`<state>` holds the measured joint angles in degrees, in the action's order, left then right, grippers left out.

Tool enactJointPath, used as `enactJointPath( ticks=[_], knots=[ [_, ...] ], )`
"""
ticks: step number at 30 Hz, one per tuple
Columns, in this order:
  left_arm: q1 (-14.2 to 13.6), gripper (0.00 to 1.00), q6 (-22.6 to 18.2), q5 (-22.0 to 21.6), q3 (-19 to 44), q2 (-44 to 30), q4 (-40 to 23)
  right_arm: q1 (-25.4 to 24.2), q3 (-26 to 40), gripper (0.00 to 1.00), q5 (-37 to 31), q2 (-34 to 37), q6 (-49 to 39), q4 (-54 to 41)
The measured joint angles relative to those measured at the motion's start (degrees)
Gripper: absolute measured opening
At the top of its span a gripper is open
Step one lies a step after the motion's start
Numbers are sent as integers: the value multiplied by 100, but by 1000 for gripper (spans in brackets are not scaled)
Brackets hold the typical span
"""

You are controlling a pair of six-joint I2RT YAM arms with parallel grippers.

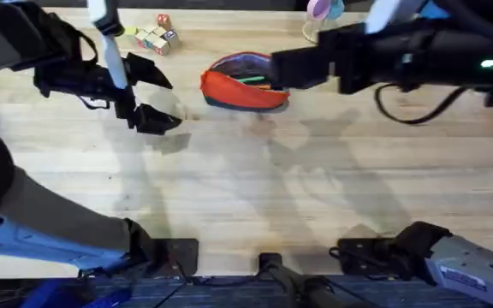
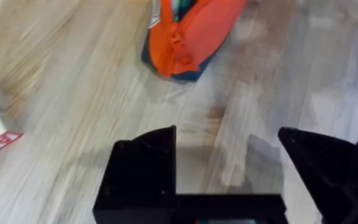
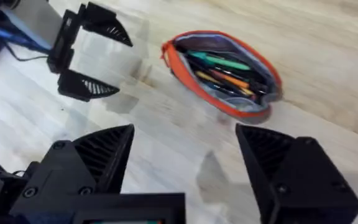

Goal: Unzip the bag, pick up the pens from the table one at a time and place them inside, then zip the bag closed.

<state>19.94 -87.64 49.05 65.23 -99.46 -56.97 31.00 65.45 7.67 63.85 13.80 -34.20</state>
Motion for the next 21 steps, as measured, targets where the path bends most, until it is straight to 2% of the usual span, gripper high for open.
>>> enactJointPath(
  ticks=[7,14,21],
  knots=[
    [348,993,24,202,0,-31,131,748,0,997,-347,614,414,762],
    [361,993,40,239,0,-31,129,1448,0,997,-400,1382,520,1748],
    [361,993,42,239,0,-31,118,1723,0,997,-400,1869,714,1963]
  ],
)
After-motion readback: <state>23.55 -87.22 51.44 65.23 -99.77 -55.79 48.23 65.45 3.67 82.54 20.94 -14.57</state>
